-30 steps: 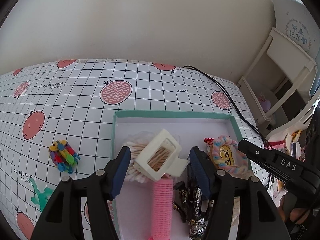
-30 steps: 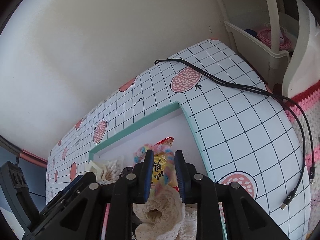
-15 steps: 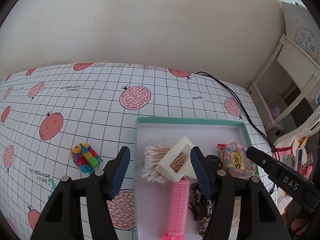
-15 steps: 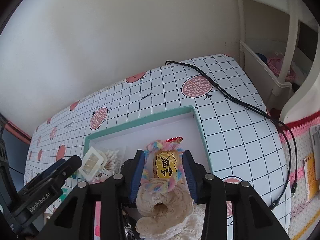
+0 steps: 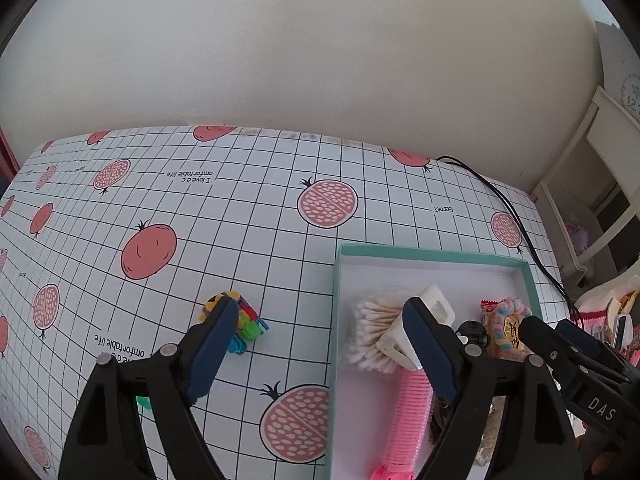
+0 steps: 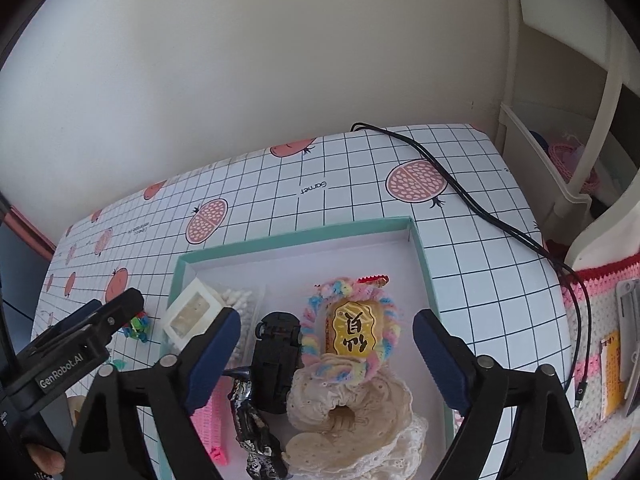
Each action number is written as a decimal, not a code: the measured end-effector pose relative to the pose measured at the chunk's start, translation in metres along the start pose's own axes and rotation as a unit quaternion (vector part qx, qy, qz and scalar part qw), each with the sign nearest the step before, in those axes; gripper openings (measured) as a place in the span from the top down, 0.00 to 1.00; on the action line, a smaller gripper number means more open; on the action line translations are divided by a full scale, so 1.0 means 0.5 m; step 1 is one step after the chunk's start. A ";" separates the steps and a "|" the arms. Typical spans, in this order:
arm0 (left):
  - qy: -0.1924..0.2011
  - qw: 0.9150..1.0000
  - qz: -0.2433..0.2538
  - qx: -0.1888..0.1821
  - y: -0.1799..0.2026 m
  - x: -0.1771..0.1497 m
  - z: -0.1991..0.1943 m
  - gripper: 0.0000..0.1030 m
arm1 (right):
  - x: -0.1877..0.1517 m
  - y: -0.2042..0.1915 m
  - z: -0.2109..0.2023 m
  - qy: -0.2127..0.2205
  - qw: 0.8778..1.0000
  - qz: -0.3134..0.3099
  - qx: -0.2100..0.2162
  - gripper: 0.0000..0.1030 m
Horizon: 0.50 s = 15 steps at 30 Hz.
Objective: Organize objects
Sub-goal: 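Open both tools to drop the white hair clip and rainbow hair tie in the tray, then move the left tool to the green plastic figure while the right tool approaches the block toy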
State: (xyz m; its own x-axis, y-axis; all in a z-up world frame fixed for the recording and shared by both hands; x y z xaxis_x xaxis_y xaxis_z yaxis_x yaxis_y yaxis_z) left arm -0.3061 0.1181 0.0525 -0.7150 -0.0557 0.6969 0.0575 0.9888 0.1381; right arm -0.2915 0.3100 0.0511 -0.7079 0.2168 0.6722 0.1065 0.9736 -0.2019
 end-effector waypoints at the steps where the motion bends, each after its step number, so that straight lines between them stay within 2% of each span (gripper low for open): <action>1: 0.002 1.000 -0.001 -0.001 -0.002 0.001 -0.001 0.17 | 0.000 -0.001 0.001 0.000 1.000 -0.001 -0.001 0.07; 8: 0.003 1.000 -0.002 0.001 -0.004 0.001 -0.001 0.15 | -0.002 -0.005 0.002 0.001 1.000 -0.008 -0.003 0.00; 10: 0.003 1.000 -0.002 0.006 -0.006 -0.001 -0.001 0.05 | -0.001 -0.006 0.001 0.002 1.000 -0.013 -0.005 0.00; 15: 0.004 1.000 -0.004 0.002 -0.007 0.000 -0.001 0.04 | -0.001 -0.006 0.002 0.002 1.000 -0.013 -0.006 0.00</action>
State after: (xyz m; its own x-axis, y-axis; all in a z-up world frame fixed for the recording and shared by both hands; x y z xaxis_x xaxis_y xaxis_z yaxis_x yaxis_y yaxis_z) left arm -0.3057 0.1146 0.0523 -0.7104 -0.0650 0.7008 0.0481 0.9889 0.1405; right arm -0.2923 0.3067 0.0507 -0.7083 0.1911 0.6796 0.0958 0.9798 -0.1756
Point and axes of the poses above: each gripper's, at about its wrist camera, not at the fingertips, and z roughly the way its jaws point, y to its right, x to its top, the point moved 5 cm from there along z, roughly the way its jaws point, and after that the axes turned 11 degrees about y, right-handed, at the moved point
